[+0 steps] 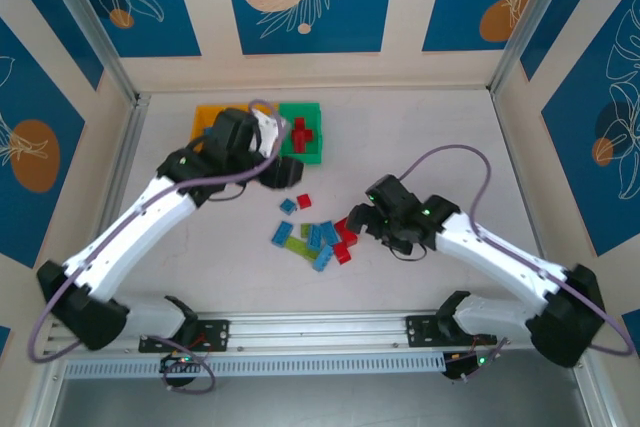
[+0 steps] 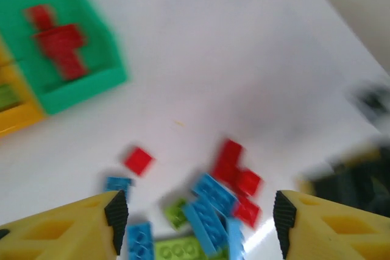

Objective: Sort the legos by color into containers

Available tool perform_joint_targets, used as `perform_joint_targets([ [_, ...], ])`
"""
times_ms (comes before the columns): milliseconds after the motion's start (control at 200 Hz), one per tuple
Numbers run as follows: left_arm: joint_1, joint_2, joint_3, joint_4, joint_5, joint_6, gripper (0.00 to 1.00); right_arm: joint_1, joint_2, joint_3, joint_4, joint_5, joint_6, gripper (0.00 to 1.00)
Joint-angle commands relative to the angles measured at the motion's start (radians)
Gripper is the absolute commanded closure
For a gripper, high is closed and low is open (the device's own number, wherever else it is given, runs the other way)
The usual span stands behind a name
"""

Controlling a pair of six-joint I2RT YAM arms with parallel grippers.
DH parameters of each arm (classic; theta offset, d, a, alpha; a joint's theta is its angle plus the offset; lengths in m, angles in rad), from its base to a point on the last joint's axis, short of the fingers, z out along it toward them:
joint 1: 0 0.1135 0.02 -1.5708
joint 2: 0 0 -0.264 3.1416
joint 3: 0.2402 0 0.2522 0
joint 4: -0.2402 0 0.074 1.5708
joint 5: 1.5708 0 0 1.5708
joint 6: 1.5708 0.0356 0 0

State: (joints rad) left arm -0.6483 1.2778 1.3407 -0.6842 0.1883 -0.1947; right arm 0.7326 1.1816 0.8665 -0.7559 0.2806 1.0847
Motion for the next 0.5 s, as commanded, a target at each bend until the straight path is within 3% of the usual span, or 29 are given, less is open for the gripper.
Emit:
perform_joint_targets([
  [0,-0.019,-0.044,-0.072,-0.059,0.207,0.266,0.29,-0.010,0.135,0.073,0.053,-0.016,0.067,0.00],
  [125,-0.072,-0.084,-0.051,-0.183,0.191,0.366,0.18,-0.047,0.335,0.170,0.019,-0.038,0.068,0.00],
  [215,-0.080,-0.123,-0.061,-0.233,0.179,0.424,0.17,-0.066,0.448,0.229,0.025,-0.079,0.081,0.00],
  [495,-0.080,-0.241,-0.224,-0.149,0.065,0.510,0.15,-0.088,0.643,0.324,0.047,-0.093,0.088,0.09],
])
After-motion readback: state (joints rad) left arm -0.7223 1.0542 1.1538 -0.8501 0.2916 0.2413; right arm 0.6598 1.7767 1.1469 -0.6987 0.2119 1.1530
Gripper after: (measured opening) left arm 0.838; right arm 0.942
